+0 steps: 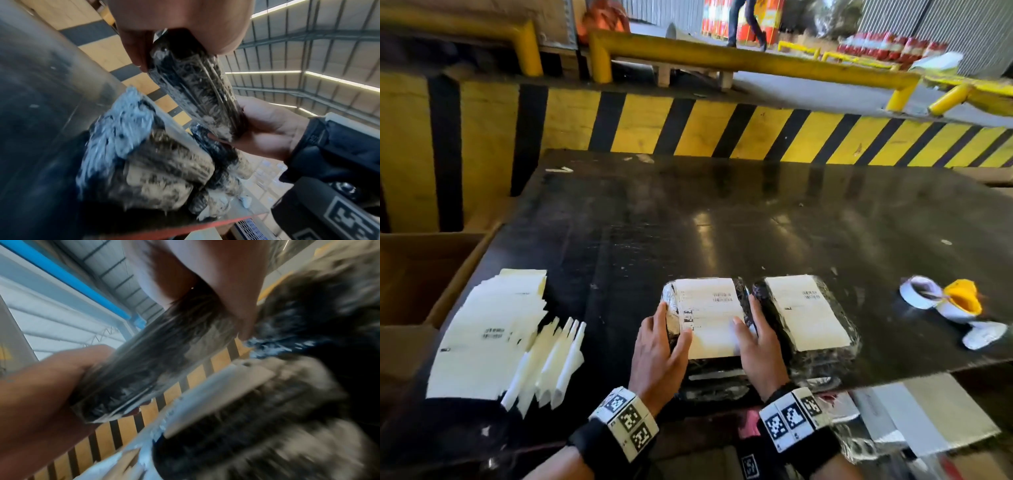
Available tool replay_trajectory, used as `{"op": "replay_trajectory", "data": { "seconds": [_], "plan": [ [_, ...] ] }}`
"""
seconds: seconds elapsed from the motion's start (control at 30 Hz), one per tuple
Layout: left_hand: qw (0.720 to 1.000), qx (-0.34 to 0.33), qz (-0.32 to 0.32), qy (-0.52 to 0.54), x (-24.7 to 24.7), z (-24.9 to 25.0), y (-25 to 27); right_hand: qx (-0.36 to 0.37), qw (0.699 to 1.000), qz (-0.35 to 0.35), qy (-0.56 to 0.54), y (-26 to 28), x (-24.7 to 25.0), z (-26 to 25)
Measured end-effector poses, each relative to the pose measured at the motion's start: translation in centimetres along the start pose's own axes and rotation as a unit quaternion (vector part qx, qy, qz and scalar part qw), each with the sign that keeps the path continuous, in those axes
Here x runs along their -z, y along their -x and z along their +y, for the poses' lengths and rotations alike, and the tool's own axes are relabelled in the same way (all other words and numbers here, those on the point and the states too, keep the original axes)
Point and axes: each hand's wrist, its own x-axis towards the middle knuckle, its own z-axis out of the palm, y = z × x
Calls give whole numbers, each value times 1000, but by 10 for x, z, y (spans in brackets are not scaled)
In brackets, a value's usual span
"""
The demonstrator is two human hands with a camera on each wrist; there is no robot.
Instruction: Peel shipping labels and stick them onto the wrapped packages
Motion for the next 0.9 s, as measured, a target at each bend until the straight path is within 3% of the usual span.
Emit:
{"op": "replay_trajectory", "data": {
  "seconds": [0.13, 0.33, 0.6, 0.7, 0.83, 0.9],
  "plan": [
    [999, 34, 13, -5, -22, -2, 21, -6, 997, -45, 67, 2, 9, 18],
    [997, 62, 31, 19, -30, 3, 25, 123, 963, -69, 228, -8, 10, 29],
    [997, 79, 22, 5, -39, 17, 3, 160, 935, -90, 303, -29, 18, 23],
    [997, 83, 8, -1, -39, 14, 2, 213, 895, -101, 380, -32, 16, 28],
    [997, 70, -36, 15, -30, 10, -1, 212, 895, -114, 376, -34, 21, 30],
    [996, 57, -46, 48, -16, -2, 17, 232, 916, -65, 322, -18, 27, 43]
  ]
}}
